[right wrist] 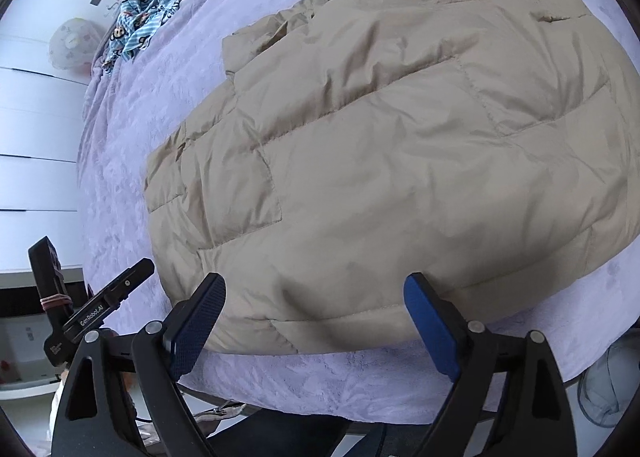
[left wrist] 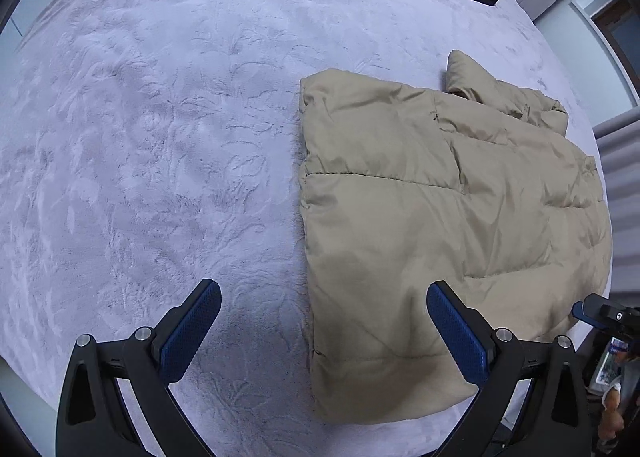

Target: Fold large clothes

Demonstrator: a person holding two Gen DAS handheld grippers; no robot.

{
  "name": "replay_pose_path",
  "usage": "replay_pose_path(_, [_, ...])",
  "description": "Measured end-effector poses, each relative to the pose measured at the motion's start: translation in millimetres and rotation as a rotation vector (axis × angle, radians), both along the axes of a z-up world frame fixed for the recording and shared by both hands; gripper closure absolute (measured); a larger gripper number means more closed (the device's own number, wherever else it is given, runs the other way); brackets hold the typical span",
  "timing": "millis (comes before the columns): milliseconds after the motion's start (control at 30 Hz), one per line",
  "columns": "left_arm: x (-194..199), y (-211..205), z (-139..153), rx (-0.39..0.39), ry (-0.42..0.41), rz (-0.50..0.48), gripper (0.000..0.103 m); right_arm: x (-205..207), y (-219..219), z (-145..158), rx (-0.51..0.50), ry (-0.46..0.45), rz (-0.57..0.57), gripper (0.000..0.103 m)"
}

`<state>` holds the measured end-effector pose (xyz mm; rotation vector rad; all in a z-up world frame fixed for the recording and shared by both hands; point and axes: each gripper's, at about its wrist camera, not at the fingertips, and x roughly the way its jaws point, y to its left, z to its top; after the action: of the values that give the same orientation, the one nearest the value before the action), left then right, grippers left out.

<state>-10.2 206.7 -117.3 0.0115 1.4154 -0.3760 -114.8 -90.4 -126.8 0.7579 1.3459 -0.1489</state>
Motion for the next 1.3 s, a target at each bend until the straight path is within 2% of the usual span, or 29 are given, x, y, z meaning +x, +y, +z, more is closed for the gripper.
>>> replay_pose_path(267, [13.4,24.4,-22.7,-0.186,0.118,0.045,0.000,-1.0,8.4,-2.7,0.025,0.036,0.027,0.011])
replay_pose_path(400, [16.7,25.9,-38.9,-0.251,0.168,0.028,0.000,-1.3,3.5,-6.4,0.037,0.055,0.025,0.011])
replay_pose_path(567, [23.9,10.3,-75.1,-0.346,0.287,-0.018,0.000,1.3,2.9,-6.2,0.023,0.076,0.043,0.011])
replay_pose_path(800, [33.1,-27.6,-91.2,-0.566,0.390,-0.108,0.000,-2.1,-0.7,-5.4,0.001,0.099,0.039,0.011])
replay_pose_path(867, [36.2,-39.1,-98.4,-0.580,0.420,-0.120,0.000,-3.9,-1.2,-7.4,0.003,0.106,0.033,0.011])
replay_pose_path(1000, [34.7,-54.8,-101.0,-0.549,0.433,-0.174,0.000,-5.7,-0.3,-8.5,-0.001,0.109,0.024,0.011])
replay_pose_path(1033, [33.3,-57.5,-98.2,-0.541,0.424,-0.191,0.004,-5.9,-0.3,-8.0,-0.001,0.107,0.021,0.011])
replay_pose_path(1100, [29.8,-59.4,-90.9,-0.530,0.403,-0.224,0.048,-6.1,1.3,-7.1,-0.002,0.104,0.017,0.011])
replay_pose_path(1167, [31.4,-55.5,-84.5,-0.576,0.405,-0.211,0.065,-6.5,0.1,-6.9,-0.003,0.101,0.010,0.011])
replay_pose_path(1200, [31.3,-56.0,-79.5,-0.587,0.394,-0.210,0.070,-7.4,-1.1,-7.1,-0.003,0.100,0.006,0.011])
replay_pose_path(1300, [28.2,-54.6,-57.5,-0.625,0.359,-0.211,0.073,-8.8,-4.8,-6.2,-0.006,0.092,-0.005,0.011])
